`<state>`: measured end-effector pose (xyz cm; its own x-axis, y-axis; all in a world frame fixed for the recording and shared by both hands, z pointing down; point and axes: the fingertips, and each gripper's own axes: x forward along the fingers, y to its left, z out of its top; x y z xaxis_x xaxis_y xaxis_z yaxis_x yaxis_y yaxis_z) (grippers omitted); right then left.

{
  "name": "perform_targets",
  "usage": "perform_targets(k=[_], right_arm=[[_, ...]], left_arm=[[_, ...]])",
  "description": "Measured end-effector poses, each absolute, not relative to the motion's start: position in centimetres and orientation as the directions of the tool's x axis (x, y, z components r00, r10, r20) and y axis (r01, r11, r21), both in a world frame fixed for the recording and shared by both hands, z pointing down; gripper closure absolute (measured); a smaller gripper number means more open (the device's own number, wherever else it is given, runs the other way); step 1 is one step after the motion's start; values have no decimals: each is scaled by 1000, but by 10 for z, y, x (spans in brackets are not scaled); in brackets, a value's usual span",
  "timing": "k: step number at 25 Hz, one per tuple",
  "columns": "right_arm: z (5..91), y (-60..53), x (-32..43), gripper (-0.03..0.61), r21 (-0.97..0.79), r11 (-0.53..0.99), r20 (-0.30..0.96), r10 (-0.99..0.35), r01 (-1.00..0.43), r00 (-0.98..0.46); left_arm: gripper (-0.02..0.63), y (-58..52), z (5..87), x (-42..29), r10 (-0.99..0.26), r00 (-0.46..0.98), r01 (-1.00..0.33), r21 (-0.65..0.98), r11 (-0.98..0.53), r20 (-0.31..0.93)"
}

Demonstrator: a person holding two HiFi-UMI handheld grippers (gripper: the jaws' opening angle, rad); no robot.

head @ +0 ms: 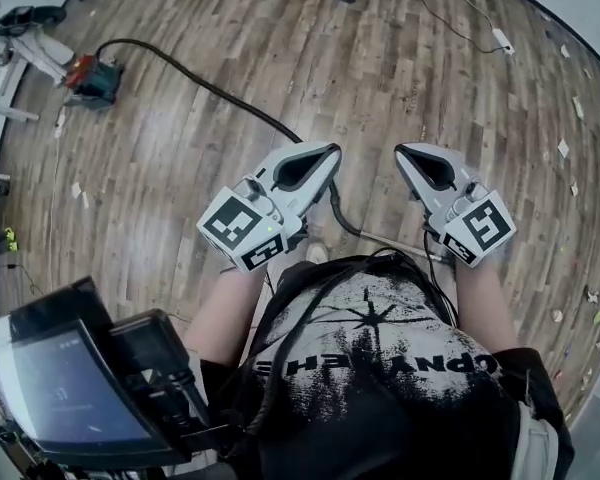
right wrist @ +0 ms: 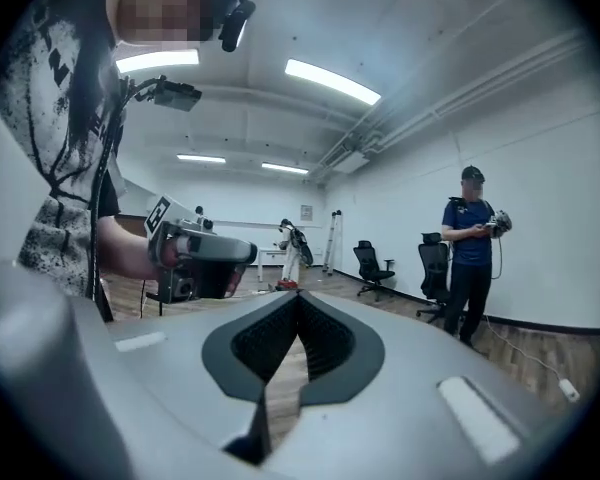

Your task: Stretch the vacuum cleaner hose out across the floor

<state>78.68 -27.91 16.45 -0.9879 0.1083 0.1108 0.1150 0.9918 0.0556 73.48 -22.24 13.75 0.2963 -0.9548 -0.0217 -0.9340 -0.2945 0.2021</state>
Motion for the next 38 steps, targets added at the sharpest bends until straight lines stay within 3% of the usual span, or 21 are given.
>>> perform_targets(k=[4,10,38], right_arm=[[140,-281,808,572,107,967,95,222,231,-970],[130,-299,825,572,127,946,91,290,300,-953],[147,-298,827,573,151,964,99,206,219,-974]], left_arm=[[612,-234,120,760,-973,228,-966,118,-229,-25],[612,-254,118,789,-986,165,-983,80,-167,-26],[612,-259,134,799,-973,232,-970,82,-230,17]])
